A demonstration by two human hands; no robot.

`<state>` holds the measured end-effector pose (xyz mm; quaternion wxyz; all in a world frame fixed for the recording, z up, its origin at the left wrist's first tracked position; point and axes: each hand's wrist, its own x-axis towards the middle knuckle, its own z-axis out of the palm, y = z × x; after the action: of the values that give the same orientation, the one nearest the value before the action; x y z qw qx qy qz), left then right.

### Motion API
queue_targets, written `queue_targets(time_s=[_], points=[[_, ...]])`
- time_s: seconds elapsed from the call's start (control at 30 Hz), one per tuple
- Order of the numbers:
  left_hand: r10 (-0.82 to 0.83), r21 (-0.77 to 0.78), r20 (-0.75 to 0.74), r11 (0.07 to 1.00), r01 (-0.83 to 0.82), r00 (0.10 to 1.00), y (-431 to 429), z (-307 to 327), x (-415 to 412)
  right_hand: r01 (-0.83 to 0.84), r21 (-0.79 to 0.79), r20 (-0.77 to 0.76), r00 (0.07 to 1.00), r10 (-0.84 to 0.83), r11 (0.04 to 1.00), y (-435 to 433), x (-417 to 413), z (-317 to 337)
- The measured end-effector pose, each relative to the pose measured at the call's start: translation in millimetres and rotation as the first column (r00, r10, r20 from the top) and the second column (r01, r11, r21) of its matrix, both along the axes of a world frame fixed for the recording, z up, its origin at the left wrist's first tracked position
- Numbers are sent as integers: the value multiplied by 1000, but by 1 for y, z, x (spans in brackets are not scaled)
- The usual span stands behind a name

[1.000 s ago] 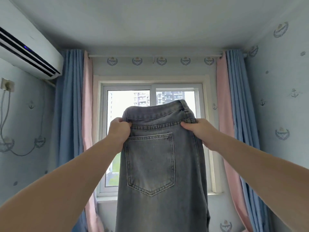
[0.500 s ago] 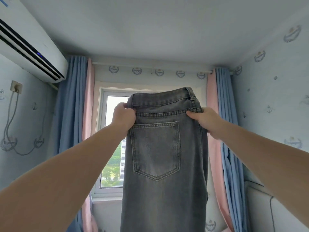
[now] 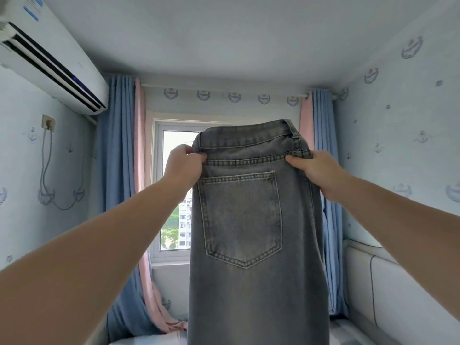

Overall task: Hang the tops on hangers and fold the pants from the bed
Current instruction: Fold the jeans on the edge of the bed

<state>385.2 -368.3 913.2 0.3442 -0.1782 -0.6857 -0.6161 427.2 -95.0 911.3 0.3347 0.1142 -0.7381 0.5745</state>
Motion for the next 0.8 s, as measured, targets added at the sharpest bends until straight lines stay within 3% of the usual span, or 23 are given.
queue_targets(time_s=[0.2,0.37,0.6,0.8], points=[[-30,16,69,999,29,997,-22,-26,24,11,18,59,998,-12,1000,-24,28,-18],[-36,19,133,999,34,990,-52,-54,4,-8,17,105,994,6,1000,-50,3,-39],[-25,6,239,1000,25,971,-105,-134,-102,-44,-4,249,968,44,999,-99,-104,-110],[-30,-28,443,998,48,896,-157,-269,-240,-29,49,502,865,1,998,-149,-246,-232]])
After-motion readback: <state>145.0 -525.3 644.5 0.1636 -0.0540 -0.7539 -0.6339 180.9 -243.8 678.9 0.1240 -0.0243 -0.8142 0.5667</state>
